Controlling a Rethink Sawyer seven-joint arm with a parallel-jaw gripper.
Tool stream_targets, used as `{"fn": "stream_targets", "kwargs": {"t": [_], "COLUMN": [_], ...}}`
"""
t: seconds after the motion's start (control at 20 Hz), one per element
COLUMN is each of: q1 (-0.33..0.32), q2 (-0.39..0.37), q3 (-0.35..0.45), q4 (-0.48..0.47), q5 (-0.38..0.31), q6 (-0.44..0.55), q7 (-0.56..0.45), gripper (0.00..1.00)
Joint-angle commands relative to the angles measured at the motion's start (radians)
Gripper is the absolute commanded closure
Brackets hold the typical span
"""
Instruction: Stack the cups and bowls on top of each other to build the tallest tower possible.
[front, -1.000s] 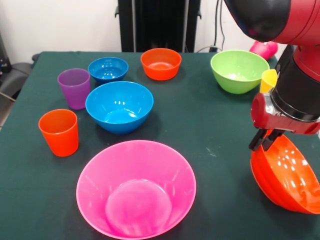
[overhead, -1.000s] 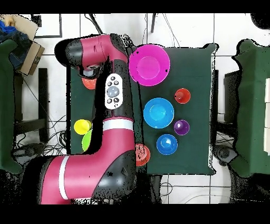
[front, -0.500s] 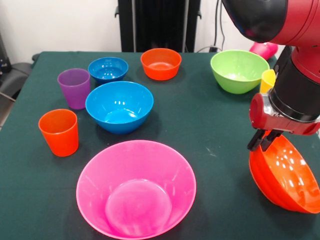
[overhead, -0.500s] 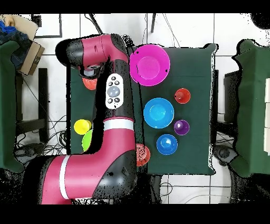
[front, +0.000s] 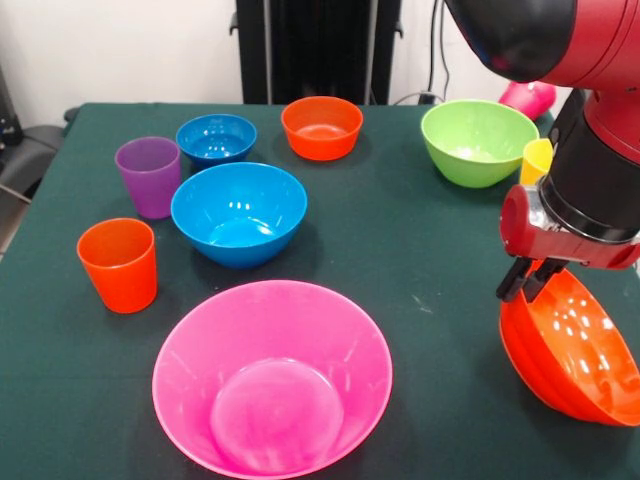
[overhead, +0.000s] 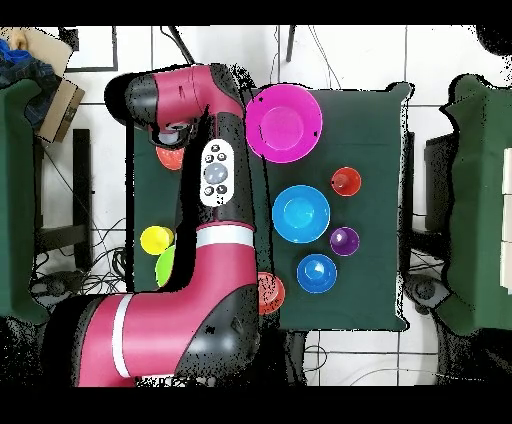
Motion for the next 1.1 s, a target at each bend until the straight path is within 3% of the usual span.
{"fn": "stream_targets", "kwargs": {"t": [0.05, 0.3, 0.55, 1.1], "q1": [-0.03, -0.037, -0.042, -0.043], "q2": [-0.023, -0.016, -0.03, -0.123], "q3": [0.057, 0.062, 0.061, 0.047], "q4": [0.041, 0.005, 0.027, 0.193], "q5": [0.022, 0.028, 0.038, 0.066], "q6": [0.071, 0.104, 0.094, 0.003], "q7": [0.01, 0.0, -0.005, 0.013], "gripper": [1.0, 1.0, 1.0, 1.0]}}
